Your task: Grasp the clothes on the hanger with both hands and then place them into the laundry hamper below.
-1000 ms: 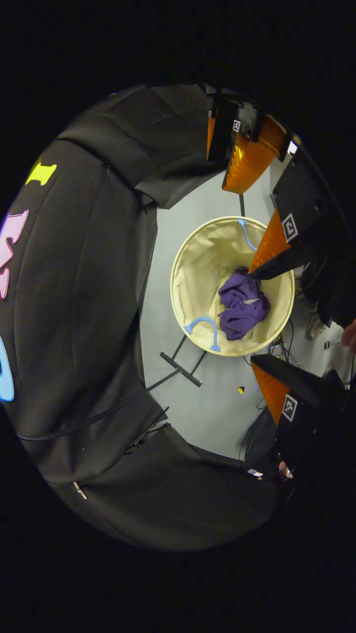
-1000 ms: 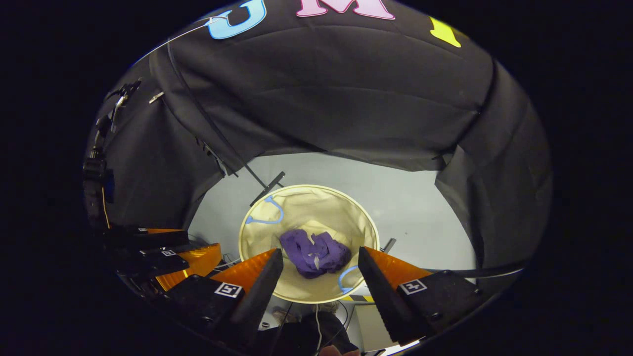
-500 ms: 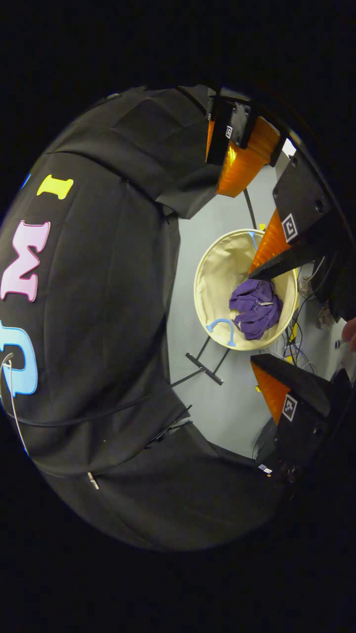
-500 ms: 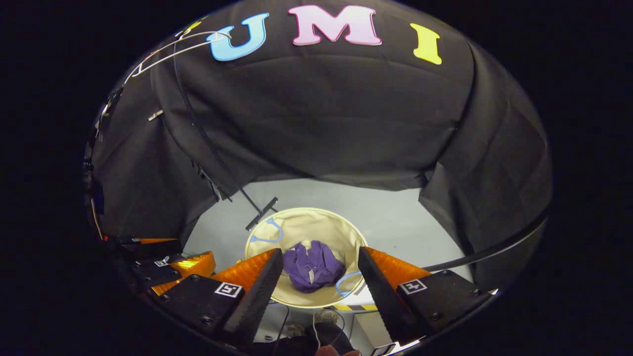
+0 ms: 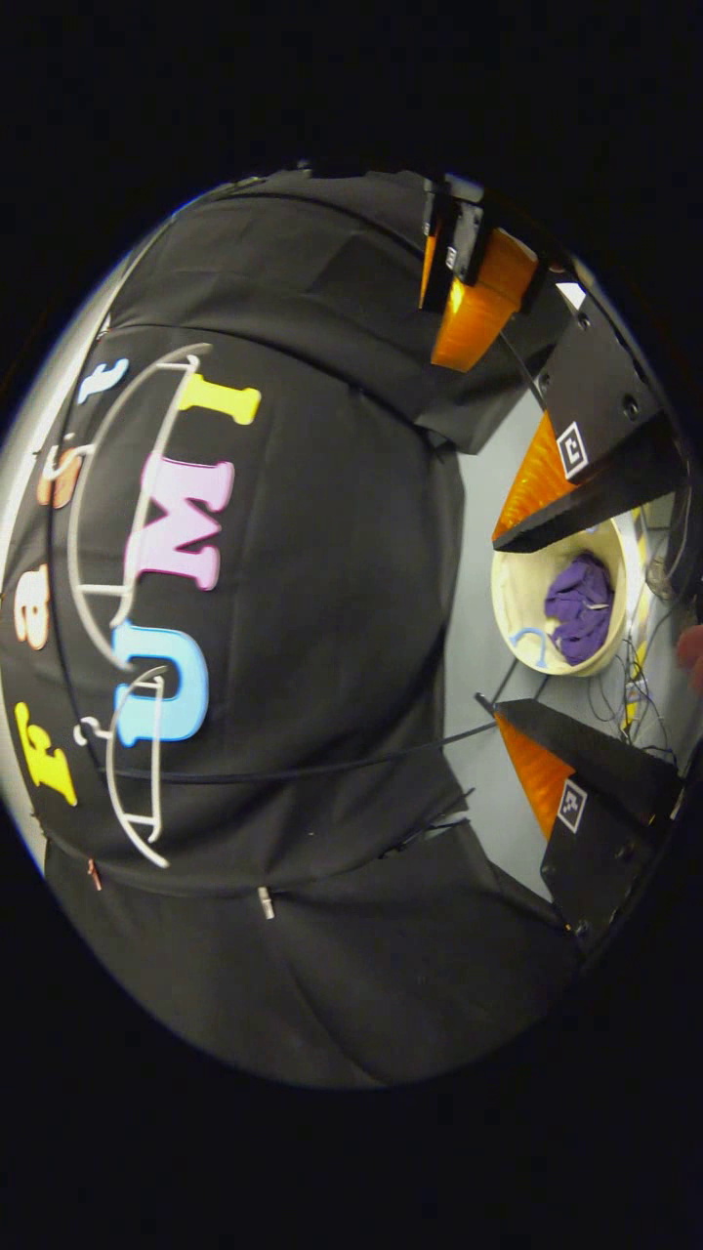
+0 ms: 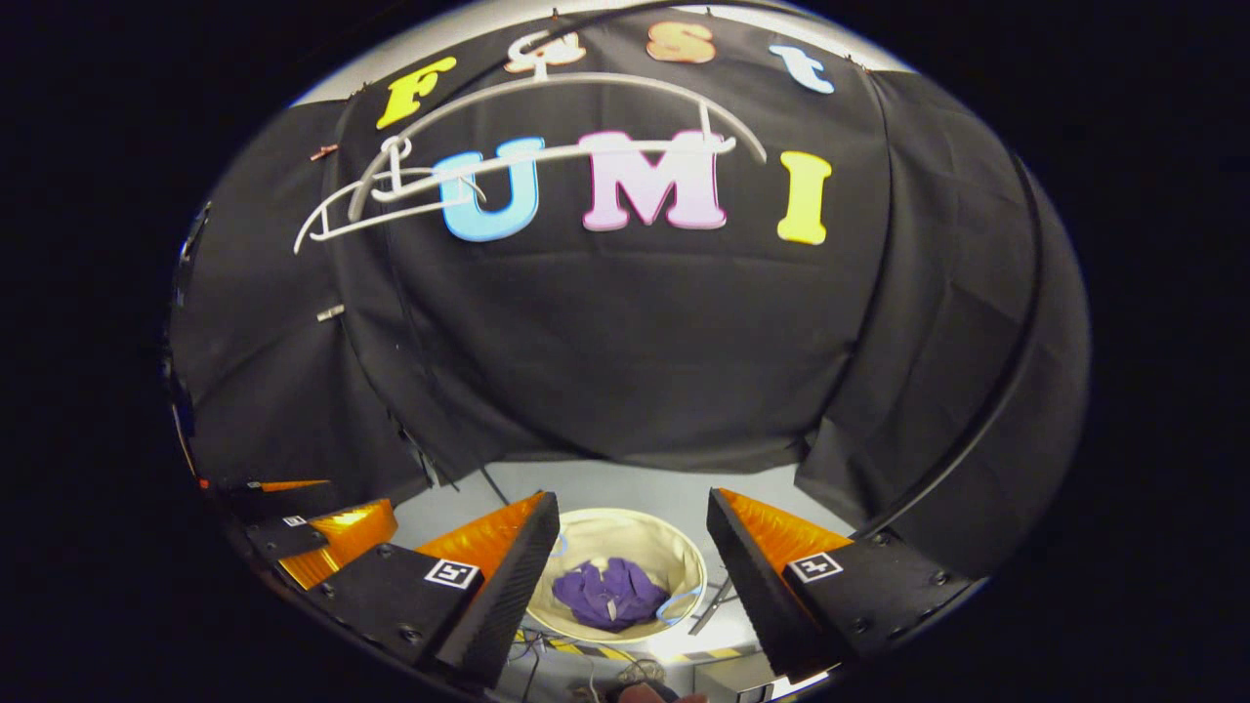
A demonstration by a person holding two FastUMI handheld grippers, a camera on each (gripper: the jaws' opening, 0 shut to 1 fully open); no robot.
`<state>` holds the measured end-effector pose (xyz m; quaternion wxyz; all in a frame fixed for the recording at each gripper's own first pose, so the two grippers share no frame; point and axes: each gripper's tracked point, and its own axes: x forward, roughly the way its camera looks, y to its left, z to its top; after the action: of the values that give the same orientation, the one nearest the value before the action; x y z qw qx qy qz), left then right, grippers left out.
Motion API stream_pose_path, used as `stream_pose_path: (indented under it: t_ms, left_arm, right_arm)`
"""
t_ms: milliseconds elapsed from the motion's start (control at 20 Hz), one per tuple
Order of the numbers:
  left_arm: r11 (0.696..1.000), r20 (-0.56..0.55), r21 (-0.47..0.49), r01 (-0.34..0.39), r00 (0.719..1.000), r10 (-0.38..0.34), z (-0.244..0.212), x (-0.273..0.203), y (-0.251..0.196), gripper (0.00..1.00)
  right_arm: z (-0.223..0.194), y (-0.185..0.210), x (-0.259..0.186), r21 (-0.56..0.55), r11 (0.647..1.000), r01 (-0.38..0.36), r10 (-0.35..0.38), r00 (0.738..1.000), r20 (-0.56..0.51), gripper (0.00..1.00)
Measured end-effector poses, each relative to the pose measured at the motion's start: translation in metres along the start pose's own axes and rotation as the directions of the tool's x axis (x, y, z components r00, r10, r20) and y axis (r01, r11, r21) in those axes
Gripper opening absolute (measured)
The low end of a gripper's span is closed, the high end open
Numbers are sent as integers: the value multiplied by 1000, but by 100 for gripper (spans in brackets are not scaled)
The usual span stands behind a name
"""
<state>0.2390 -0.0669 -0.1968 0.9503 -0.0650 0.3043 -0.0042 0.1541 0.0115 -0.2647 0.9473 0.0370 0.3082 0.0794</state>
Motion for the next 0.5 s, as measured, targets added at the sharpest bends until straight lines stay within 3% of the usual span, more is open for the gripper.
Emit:
stream_pose_path:
  t_ms: [200,500]
  left_arm:
    - [1000,164,4,15,986,-16,57,-62,-1,94]
    - [998,332,42,35,942,-47,110,-135,-12,94]
  right_arm:
    - [46,8,-55,6,1000,18,-19,990,137,98]
    - [104,16,-131,-10,999,42,-37,947,320,98]
